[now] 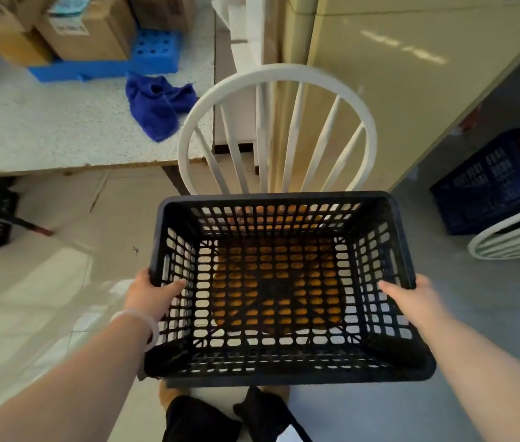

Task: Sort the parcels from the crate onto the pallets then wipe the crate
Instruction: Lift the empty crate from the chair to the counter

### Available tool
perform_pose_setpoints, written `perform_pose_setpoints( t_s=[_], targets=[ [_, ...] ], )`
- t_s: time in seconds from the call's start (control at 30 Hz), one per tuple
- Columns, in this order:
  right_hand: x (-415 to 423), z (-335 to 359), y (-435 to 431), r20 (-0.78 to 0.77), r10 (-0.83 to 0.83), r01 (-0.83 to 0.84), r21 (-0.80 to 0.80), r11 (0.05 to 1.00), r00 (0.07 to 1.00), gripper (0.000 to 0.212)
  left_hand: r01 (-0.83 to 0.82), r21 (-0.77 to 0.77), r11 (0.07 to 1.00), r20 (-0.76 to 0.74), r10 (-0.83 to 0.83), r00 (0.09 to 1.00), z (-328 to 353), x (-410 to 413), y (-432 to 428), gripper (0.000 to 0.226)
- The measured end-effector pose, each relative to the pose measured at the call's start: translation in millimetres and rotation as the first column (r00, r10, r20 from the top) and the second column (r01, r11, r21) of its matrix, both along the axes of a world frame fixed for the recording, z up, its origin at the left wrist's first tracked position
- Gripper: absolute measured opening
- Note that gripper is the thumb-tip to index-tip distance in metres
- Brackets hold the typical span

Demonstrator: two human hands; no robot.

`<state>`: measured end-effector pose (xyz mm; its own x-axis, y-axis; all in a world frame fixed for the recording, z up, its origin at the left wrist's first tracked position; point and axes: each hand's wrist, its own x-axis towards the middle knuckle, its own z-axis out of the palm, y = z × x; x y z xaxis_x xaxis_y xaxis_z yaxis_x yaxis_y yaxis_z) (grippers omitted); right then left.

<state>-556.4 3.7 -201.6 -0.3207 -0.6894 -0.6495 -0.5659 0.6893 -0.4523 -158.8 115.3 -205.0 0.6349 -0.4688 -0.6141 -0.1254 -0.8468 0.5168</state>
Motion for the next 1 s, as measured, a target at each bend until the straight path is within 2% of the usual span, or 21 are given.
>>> perform_pose_setpoints(
  t_s=[0.3, 0.4, 0.57, 0.73, 0.9, 1.0],
  targets=[
    [62.8, 37.1, 23.8, 0.054, 0.081, -0.081, -0.014, 0.997, 0.995, 0.057, -0.118, -0.024, 0.993, -0.067, 0.116, 0.991, 31.6, 67.9, 52.0, 0.038],
    [99.2, 54.5, 33.0, 0.050, 0.142, -0.141, -0.028, 0.990, 0.989, 0.055, -0.142, -0.036, 0.989, -0.083, 0.138, 0.987, 50.4, 106.1, 73.4, 0.043],
    [188.1, 88.7, 55.5, 0.097, 0.208, -0.198, -0.104, 0.975, 0.973, 0.046, -0.218, -0.149, 0.964, -0.117, 0.202, 0.972, 96.5, 192.4, 118.7, 0.048],
    [293.0, 127.6, 70.5, 0.091, 0.312, -0.288, -0.213, 0.934, 0.946, 0.049, -0.266, -0.272, 0.925, -0.104, 0.247, 0.964, 145.4, 295.4, 158.7, 0.046],
    [392.1, 173.8, 81.9, 0.132, 0.406, -0.317, -0.430, 0.846, 0.904, 0.050, -0.258, -0.367, 0.894, -0.065, 0.252, 0.966, 199.4, 394.0, 179.6, 0.059],
    [436.0, 200.6, 81.4, 0.158, 0.460, -0.331, -0.499, 0.801, 0.874, 0.063, -0.244, -0.430, 0.869, -0.013, 0.265, 0.964, 233.1, 432.7, 177.9, 0.051]
  ],
)
